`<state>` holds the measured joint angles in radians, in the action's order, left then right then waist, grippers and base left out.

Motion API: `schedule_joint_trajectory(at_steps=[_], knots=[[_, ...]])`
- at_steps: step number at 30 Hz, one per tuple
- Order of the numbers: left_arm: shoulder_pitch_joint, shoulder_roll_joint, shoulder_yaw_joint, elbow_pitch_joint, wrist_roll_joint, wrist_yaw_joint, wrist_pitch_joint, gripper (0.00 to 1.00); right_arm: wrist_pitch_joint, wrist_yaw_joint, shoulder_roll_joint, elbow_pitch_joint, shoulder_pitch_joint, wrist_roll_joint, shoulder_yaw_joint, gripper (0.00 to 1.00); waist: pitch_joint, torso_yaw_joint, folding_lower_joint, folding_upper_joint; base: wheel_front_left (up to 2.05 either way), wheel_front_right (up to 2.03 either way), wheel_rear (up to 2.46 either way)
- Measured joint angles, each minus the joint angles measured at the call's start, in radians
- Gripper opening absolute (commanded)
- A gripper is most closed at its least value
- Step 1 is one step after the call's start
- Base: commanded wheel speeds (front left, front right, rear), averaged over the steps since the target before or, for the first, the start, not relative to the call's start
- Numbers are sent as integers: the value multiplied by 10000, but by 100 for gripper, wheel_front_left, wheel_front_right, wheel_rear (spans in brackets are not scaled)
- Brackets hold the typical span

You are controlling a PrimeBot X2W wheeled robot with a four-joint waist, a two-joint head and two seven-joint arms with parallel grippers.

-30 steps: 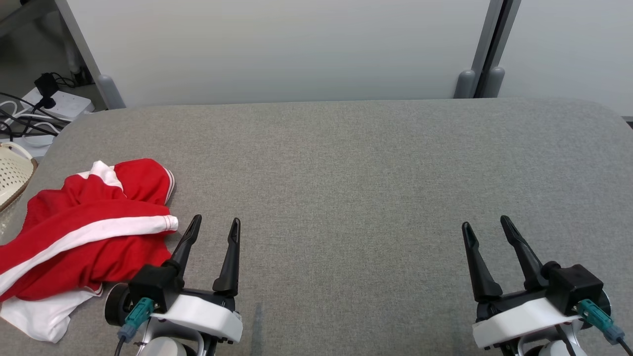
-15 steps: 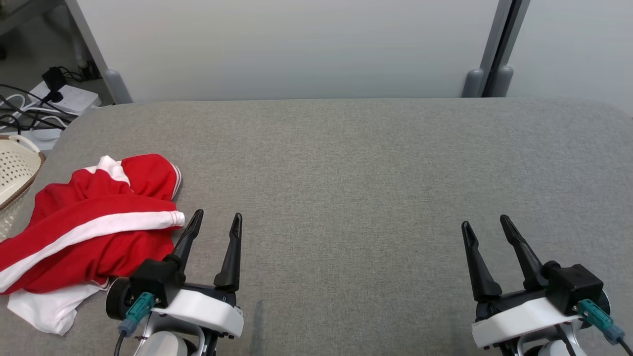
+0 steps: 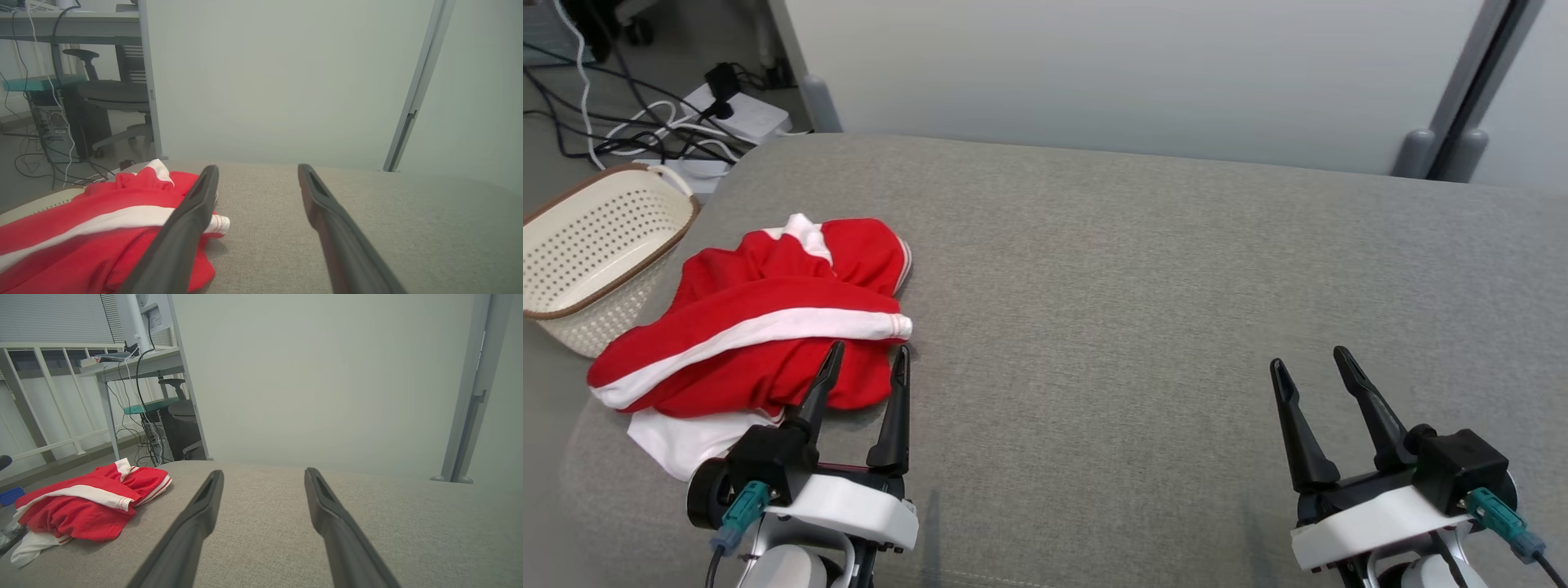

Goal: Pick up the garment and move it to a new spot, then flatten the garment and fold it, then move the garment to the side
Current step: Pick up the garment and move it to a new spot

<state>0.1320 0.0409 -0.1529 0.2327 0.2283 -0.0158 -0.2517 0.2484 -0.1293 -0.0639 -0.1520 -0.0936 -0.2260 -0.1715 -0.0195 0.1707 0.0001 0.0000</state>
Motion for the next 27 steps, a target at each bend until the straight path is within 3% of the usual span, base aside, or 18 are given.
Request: schedule_joint_trajectory(at_steps=[15, 27], knots=[[-1, 2, 230, 73, -71, 184, 0, 100, 0, 0, -96, -38, -15, -33, 4, 100, -3, 1729, 0, 0, 0, 0, 0], [513, -10, 616, 1064, 232, 299, -12, 100, 0, 0, -123, -173, -323, -150, -67, 100, -276, 1596, 0, 0, 0, 0, 0]])
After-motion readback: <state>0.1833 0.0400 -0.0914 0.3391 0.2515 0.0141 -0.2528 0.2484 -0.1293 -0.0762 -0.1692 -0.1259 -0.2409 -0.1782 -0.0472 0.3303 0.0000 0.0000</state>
